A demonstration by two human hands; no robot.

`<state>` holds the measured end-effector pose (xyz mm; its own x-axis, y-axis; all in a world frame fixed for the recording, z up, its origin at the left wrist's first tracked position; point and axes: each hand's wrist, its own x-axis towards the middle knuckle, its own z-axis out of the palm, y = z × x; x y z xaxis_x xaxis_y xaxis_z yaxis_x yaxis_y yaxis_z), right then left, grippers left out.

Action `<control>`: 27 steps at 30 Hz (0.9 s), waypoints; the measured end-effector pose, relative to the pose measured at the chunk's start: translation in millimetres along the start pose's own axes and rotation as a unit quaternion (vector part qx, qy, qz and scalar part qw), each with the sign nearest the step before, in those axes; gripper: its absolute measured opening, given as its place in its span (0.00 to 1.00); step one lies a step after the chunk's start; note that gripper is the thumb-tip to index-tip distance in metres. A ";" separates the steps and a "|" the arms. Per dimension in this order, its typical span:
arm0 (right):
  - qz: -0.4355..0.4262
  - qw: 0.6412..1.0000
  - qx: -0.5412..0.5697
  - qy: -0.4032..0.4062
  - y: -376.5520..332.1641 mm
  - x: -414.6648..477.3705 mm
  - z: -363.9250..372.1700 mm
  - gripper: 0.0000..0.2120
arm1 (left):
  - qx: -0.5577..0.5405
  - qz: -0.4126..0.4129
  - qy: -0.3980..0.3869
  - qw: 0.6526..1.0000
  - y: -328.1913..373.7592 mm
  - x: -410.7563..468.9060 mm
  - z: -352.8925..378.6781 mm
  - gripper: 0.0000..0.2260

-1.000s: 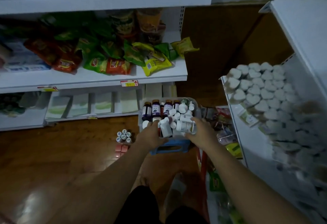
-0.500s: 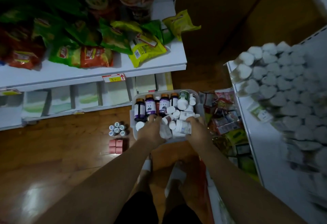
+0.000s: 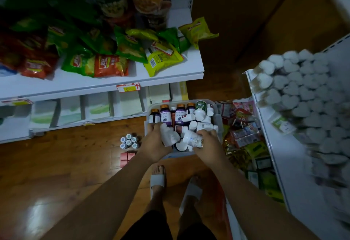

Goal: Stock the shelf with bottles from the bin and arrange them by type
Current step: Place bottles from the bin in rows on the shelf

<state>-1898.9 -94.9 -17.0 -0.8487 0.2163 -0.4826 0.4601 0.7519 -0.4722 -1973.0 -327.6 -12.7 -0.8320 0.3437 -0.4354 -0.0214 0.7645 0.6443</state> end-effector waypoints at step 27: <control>-0.165 0.766 0.562 0.264 -142.9 -187.4 -275.0 0.35 | -0.563 0.120 -0.222 0.787 287.5 -85.2 -195.8 0.21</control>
<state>-1877.3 -71.7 343.8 -0.8181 0.5744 0.0256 -0.1204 -0.1275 -0.9845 -2016.8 -243.9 332.7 -0.6172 0.7517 -0.2324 -0.5788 -0.2337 0.7813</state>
